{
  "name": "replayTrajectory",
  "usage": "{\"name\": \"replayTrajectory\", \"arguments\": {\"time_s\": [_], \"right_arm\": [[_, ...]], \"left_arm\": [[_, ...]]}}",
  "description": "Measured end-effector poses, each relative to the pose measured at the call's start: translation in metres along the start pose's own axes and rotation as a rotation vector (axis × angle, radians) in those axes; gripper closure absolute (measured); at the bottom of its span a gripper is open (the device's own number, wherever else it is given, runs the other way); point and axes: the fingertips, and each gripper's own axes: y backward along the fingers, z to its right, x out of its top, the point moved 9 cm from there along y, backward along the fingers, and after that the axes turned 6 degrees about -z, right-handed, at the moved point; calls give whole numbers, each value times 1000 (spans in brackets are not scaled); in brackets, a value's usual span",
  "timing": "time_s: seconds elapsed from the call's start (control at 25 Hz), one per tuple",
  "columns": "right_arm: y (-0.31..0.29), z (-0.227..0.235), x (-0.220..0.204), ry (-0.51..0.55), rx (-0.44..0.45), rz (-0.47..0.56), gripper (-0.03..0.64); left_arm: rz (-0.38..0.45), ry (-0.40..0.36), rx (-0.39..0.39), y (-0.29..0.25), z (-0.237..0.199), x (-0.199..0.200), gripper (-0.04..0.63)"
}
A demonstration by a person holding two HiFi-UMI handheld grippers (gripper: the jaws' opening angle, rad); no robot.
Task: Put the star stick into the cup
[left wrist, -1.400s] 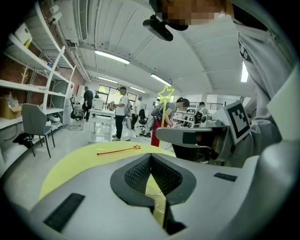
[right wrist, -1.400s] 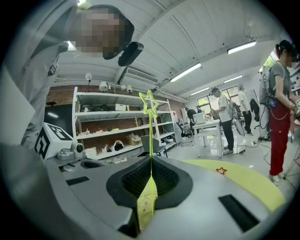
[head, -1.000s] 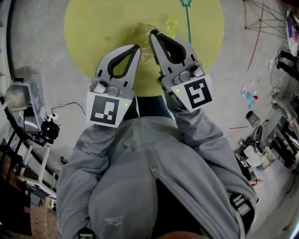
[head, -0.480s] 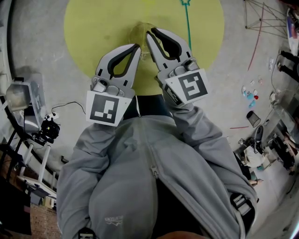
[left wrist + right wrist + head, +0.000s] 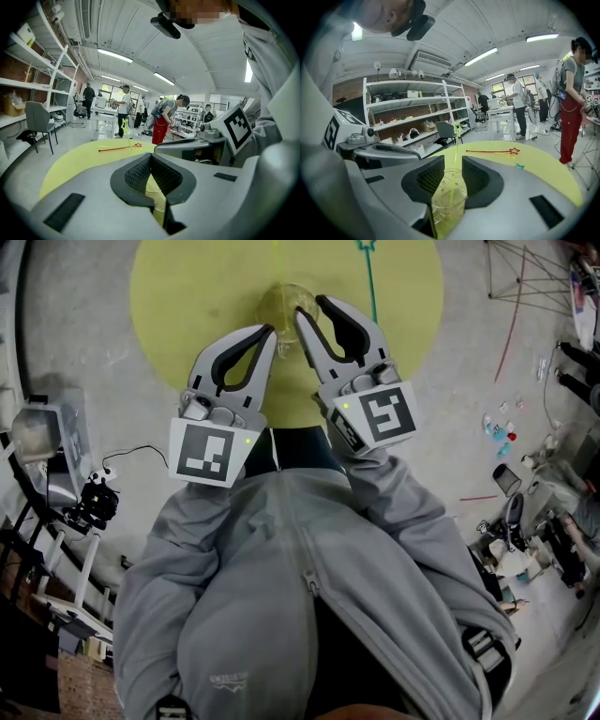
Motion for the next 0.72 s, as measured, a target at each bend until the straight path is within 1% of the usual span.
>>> {"name": "replayTrajectory", "arguments": {"time_s": [0.24,0.32,0.52,0.72], "right_arm": [[30,7,19,-2,-26,46,518],[40,1,28,2,-25,55,522],[55,-20,55,22,-17,69,559],[89,-35,81,49,-10,97,574]], "left_arm": [[16,-8,29,3,14,21,578],[28,-12,39,12,19,31,578],[60,-28,62,38,23,58,578],[98,-60,71,59,46,87,578]]}}
